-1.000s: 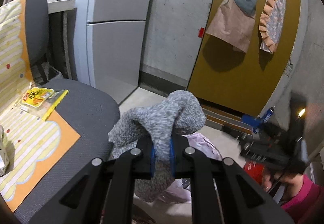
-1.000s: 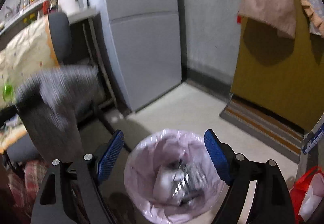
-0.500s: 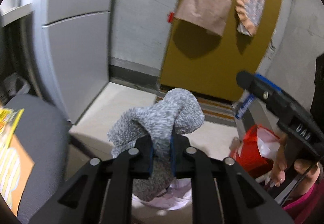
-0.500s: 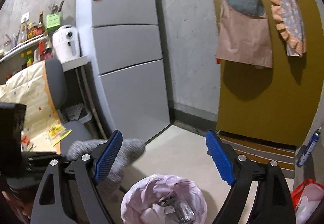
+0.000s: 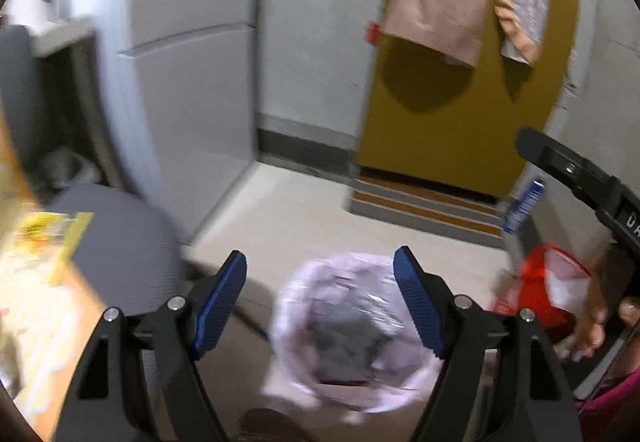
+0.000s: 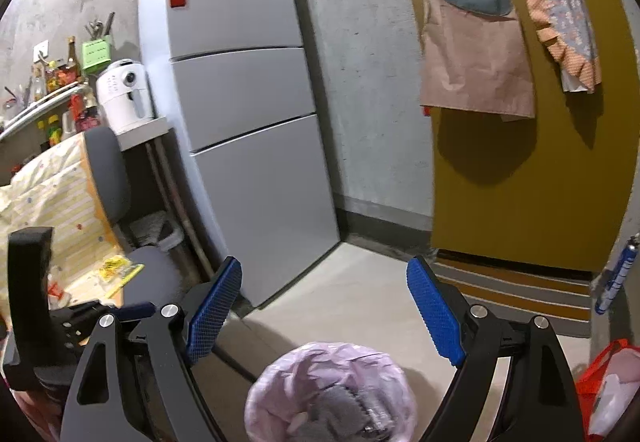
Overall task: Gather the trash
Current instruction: 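Move the right gripper to the chair and grasp the yellow sausage snack packet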
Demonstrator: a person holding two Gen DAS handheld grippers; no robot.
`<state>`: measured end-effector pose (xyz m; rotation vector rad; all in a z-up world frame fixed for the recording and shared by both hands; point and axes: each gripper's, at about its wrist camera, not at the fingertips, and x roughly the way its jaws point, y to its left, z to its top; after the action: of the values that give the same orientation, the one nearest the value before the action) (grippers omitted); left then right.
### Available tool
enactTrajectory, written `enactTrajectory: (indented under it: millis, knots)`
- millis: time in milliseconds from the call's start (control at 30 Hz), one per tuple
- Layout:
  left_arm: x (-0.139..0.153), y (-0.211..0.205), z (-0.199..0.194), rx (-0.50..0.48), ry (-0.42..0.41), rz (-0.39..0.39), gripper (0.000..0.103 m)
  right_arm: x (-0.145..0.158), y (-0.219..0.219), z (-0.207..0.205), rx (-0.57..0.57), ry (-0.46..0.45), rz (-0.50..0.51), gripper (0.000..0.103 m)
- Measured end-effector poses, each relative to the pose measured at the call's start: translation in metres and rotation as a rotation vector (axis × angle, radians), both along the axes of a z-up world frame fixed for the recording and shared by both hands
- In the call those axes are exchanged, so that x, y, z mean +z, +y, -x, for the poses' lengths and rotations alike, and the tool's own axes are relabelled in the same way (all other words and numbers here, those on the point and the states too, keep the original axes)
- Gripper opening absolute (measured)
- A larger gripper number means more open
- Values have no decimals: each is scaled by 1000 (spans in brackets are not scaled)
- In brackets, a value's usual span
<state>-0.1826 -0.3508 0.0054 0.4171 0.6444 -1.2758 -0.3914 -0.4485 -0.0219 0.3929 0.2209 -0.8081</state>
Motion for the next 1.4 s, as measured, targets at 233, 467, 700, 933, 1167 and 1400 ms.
enactTrajectory:
  millis: [233, 467, 700, 933, 1167, 1400]
  knots:
    - [22, 89, -44, 264, -85, 64, 74, 0, 35, -49, 194, 22, -20, 85]
    - [31, 175, -84, 493, -88, 63, 74, 4, 78, -115, 404, 64, 1, 85]
    - [24, 252, -128, 712, -56, 60, 78, 6, 105, -187, 572, 110, 40, 85]
    - [16, 285, -173, 845, -68, 32, 81, -8, 112, -274, 685, 184, 66, 84]
    - [18, 286, -201, 877, -66, 38, 81, -19, 100, -365, 735, 249, 30, 84]
    - [11, 288, -226, 919, -37, 34, 81, -44, 84, -452, 736, 408, -53, 84]
